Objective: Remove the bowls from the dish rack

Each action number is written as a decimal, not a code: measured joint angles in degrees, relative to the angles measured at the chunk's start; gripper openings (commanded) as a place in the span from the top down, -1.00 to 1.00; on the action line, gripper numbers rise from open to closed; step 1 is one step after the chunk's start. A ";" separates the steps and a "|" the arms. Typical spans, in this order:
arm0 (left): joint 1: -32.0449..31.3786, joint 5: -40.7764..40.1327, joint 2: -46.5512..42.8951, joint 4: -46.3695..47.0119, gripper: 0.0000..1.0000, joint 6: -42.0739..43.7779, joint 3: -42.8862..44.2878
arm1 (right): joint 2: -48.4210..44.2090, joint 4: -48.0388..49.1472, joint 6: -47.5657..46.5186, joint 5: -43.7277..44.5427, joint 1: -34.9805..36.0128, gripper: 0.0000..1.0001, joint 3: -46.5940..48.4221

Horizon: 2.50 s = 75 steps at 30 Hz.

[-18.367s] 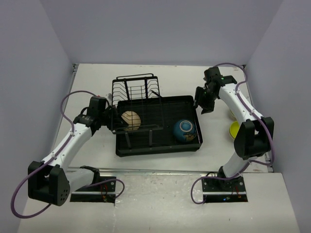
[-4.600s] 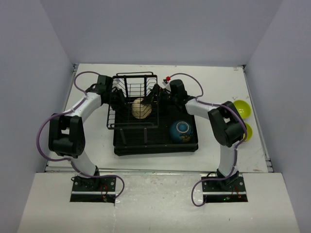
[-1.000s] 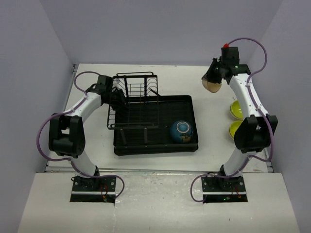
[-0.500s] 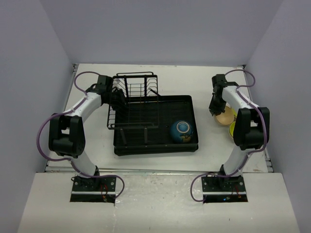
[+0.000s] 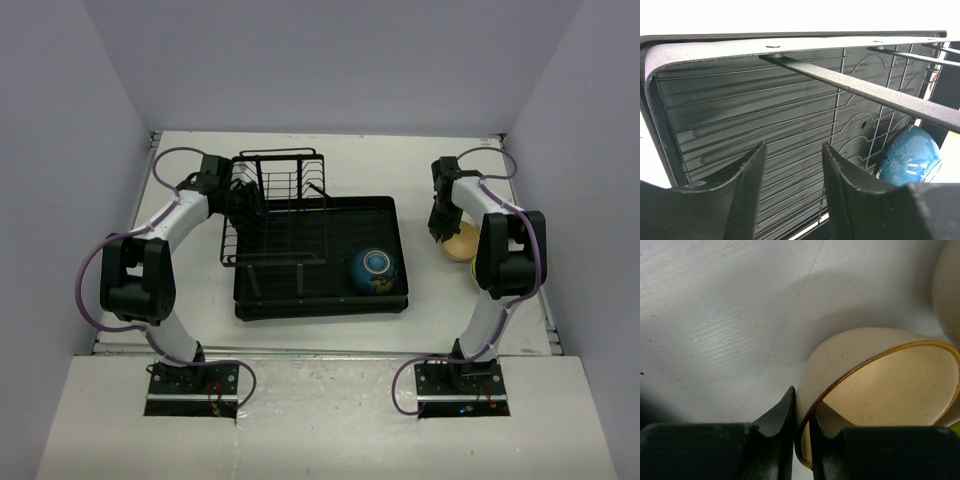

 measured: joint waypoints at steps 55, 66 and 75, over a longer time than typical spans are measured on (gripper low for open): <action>-0.81 5.16 -9.86 -1.57 0.47 4.50 -9.53 | -23.56 -7.45 13.88 -18.78 31.58 1.00 -5.44; -0.81 5.18 -9.75 -1.49 0.47 5.14 -9.84 | -21.05 -8.52 13.70 -17.59 31.63 1.00 -0.87; -0.81 5.31 -9.68 -1.38 0.47 5.14 -9.84 | -18.80 -9.77 13.35 -15.45 31.80 1.00 1.90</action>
